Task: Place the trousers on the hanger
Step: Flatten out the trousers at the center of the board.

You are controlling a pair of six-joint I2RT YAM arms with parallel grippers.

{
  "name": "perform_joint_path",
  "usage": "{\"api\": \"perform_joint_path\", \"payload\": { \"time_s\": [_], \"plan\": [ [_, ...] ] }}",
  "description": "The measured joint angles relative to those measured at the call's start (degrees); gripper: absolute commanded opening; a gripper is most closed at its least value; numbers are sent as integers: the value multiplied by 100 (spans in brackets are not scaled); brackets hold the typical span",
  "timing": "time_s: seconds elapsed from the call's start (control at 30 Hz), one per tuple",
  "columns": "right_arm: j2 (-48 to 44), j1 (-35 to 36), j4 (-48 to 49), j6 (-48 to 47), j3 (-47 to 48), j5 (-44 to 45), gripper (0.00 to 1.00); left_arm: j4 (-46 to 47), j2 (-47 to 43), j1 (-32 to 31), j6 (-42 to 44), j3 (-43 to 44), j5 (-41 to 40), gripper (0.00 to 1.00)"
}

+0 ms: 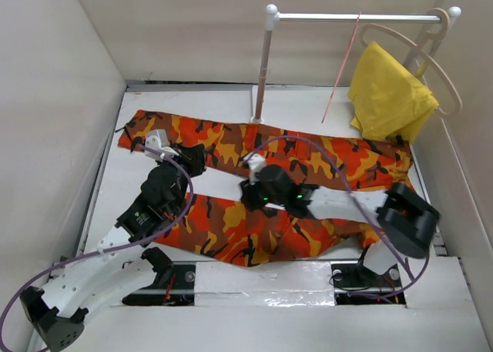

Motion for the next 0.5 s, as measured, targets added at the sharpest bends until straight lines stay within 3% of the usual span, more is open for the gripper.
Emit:
{"api": "perform_joint_path", "payload": {
  "time_s": [0.03, 0.07, 0.13, 0.23, 0.5],
  "plan": [
    [450, 247, -13, -94, 435, 35, 72, -50, -52, 0, -2, 42, -2, 4],
    [872, 437, -22, -166, 866, 72, 74, -109, -114, 0, -9, 61, 0, 5],
    [1707, 682, -22, -350, 1718, 162, 75, -291, -251, 20, -35, 61, -2, 5],
    [2291, 870, -31, -472, 2245, 225, 76, -581, -433, 37, -96, 61, -66, 6],
    [2865, 1812, -503, -1126, 2865, 717, 65, -1154, -1021, 37, -181, 72, -439, 7]
  ]
}}
